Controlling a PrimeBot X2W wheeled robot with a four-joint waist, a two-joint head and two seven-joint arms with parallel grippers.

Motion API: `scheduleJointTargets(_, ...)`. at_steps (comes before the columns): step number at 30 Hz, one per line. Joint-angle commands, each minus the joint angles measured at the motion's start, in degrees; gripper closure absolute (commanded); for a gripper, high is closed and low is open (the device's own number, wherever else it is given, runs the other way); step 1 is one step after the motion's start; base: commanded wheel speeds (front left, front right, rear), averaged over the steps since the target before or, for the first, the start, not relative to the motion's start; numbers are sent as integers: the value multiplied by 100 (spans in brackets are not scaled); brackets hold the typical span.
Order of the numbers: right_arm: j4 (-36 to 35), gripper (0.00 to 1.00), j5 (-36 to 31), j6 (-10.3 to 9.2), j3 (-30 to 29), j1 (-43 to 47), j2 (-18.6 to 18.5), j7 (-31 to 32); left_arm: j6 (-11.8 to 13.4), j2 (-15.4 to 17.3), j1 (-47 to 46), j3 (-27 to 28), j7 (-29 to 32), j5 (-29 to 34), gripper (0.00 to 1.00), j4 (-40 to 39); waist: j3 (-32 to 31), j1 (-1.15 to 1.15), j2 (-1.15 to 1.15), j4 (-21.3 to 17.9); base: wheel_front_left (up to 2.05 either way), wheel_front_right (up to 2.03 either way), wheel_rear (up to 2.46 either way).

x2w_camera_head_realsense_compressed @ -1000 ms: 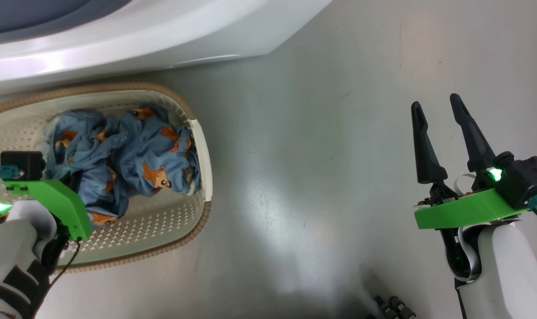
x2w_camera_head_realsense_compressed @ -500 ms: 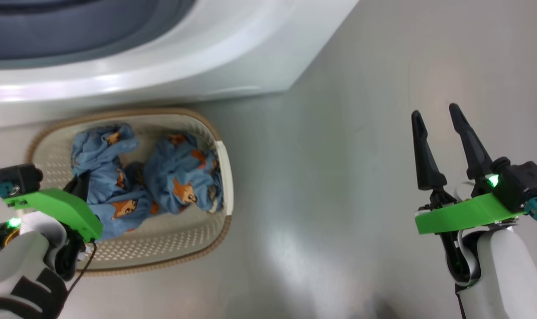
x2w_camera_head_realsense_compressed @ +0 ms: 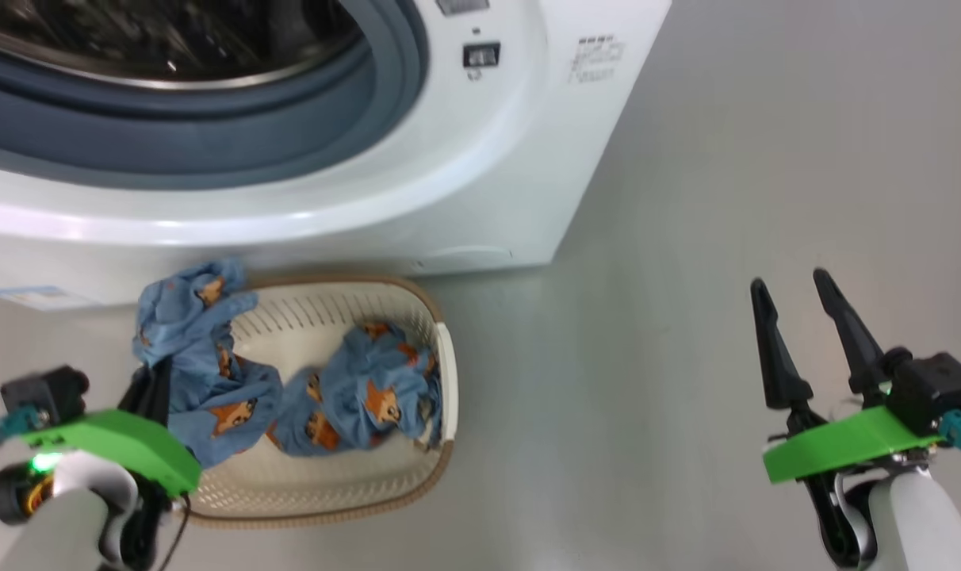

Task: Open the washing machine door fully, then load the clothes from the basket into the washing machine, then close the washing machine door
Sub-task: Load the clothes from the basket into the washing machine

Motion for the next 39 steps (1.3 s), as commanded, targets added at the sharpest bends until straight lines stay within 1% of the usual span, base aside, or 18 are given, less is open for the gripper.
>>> scheduleJointTargets(1, -101, 0, 95, 14, 106, 150, -60, -27, -14, 216, 129, 277, -67, 112, 100, -144, -442, 0, 0, 172, 0, 0, 0)
scheduleJointTargets(8, -87, 0, 144, 14, -60, 531, -145, -27, -14, 7, 1020, 1213, -67, 883, 100, -1186, -946, 0, 0, 186, 0, 0, 0)
scheduleJointTargets(16, -66, 0, 201, 14, -212, 1091, -242, -27, -14, -313, 2103, 1996, -67, 1485, 100, -2271, -1492, 0, 0, 195, 0, 0, 0)
scheduleJointTargets(23, -108, 0, 230, 14, -362, 1509, -261, -27, -14, -514, 3046, 2364, -67, 1706, 100, -3315, -1777, 0, 0, 184, 0, 0, 0)
scheduleJointTargets(28, -121, 0, 246, 14, -410, 1632, -248, -27, -14, -654, 3581, 2532, -68, 1830, 100, -3860, -1868, 0, 0, 130, 0, 0, 0)
scheduleJointTargets(34, -164, 0, 246, 14, -408, 1684, -222, -27, -14, -773, 3670, 2554, -68, 1862, 100, -4155, -1835, 0, 0, 109, 0, 0, 0)
scheduleJointTargets(39, -209, 0, 237, 14, -405, 1609, -183, -27, -14, -720, 3435, 2573, -68, 1830, 100, -4283, -1675, 0, 0, 70, 0, 0, 0)
